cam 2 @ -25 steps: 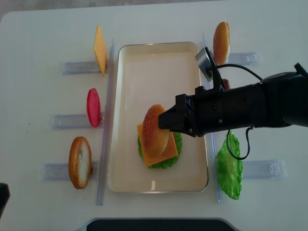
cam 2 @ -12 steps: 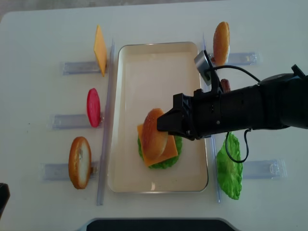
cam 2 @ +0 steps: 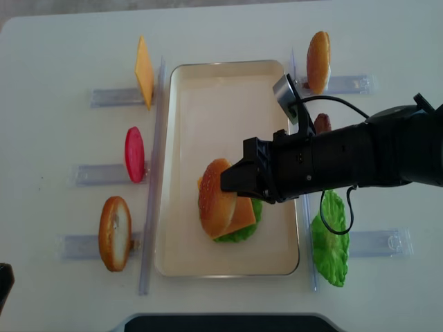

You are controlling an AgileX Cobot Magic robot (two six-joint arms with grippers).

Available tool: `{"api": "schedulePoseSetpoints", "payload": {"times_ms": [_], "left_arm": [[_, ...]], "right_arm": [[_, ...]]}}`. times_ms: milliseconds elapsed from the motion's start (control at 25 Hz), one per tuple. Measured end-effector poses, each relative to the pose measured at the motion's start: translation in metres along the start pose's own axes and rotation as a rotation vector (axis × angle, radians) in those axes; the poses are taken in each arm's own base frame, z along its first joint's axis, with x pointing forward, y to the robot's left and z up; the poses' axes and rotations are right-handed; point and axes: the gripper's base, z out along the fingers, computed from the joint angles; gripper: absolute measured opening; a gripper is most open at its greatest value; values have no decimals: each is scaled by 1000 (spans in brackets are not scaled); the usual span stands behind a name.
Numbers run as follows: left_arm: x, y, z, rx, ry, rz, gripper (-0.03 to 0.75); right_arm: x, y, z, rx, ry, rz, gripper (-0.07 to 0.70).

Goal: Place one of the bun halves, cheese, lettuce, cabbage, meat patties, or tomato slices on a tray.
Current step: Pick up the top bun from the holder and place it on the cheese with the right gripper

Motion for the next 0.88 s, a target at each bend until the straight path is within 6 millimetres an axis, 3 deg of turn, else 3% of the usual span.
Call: {"api": "schedulePoseSetpoints", "payload": {"times_ms": [880], "left_arm": [[0, 0, 0, 0, 0, 0, -1]], "right_arm": [[-4, -10, 8, 20, -3, 42, 129]]}}
